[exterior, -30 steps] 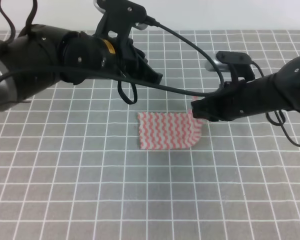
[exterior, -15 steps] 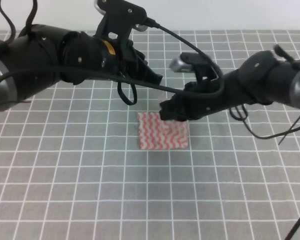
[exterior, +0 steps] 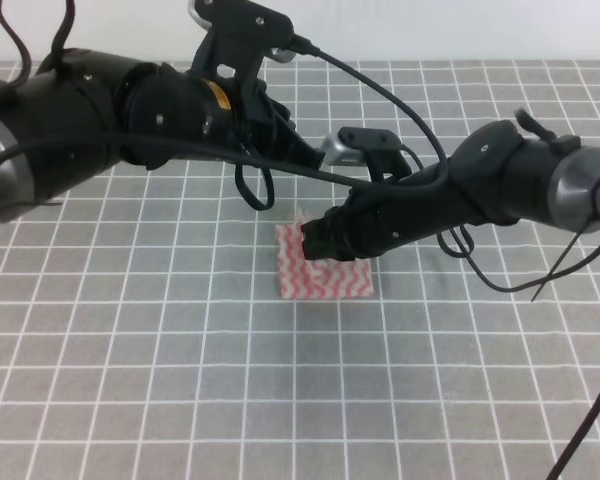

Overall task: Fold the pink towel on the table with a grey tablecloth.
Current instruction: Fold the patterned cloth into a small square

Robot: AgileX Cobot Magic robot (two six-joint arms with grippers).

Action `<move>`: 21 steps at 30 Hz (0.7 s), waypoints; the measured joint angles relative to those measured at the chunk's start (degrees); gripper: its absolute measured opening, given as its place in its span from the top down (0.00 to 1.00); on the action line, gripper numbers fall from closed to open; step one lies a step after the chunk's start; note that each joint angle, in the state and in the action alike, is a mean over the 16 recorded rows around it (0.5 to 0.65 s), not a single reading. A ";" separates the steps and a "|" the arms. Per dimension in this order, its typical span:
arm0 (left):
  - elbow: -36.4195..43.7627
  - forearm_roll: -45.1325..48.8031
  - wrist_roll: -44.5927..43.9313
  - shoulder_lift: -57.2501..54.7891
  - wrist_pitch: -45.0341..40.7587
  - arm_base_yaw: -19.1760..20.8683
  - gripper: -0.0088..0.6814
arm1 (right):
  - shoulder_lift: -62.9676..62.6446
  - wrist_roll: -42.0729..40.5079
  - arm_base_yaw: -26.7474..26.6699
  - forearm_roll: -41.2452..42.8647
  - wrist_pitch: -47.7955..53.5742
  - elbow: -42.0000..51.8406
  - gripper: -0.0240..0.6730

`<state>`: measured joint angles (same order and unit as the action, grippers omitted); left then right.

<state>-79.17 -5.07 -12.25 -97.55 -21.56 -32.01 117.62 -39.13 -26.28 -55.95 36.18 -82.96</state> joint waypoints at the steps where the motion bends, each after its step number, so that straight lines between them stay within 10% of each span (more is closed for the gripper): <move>1: 0.00 0.00 0.00 0.00 0.00 0.00 0.99 | 0.21 -0.01 -0.02 -0.16 -0.09 -0.09 0.99; 21: 0.00 0.02 -0.10 -0.05 -0.07 -0.01 0.99 | 2.86 -2.65 -1.11 -5.51 -0.59 -0.93 0.97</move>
<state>-79.17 -5.05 -12.35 -97.60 -21.64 -32.01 120.48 -41.78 -27.39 -61.46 35.59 -83.89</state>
